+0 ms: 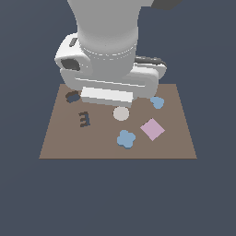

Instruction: Insert a designated object into the corresponding slot on a board.

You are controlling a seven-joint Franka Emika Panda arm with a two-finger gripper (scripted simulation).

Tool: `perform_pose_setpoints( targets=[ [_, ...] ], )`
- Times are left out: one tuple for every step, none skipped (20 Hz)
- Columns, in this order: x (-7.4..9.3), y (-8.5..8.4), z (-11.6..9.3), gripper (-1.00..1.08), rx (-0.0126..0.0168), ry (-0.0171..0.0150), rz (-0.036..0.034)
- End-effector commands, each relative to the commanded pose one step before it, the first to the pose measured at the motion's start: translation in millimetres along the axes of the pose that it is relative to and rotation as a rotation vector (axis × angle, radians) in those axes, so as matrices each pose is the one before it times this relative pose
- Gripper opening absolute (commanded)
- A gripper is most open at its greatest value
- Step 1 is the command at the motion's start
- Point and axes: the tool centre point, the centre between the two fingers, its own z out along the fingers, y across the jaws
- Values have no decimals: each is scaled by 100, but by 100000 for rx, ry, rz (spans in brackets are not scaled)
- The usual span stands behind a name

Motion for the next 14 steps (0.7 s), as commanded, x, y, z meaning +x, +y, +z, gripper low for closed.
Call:
perform_pose_setpoints(
  targets=[
    [686,-749,1036,100,183,126,3329],
    [331,-333,459,100,86,88,1553],
    [348,-347,479,100,90,92,1623],
    [363,-359,496,100,94,96,1685],
    [376,-370,511,100,97,99,1737],
    [389,-378,523,100,100,102,1783],
    [400,-385,533,100,103,105,1821],
    [406,-386,535,100,104,106,1833],
    [389,-365,506,100,100,101,1744],
    [367,-342,473,100,94,95,1634],
    [344,-318,439,100,89,88,1522],
    [321,-292,403,100,82,82,1407],
    [297,-266,368,100,76,75,1289],
    [272,-243,333,100,69,68,1170]
  ],
)
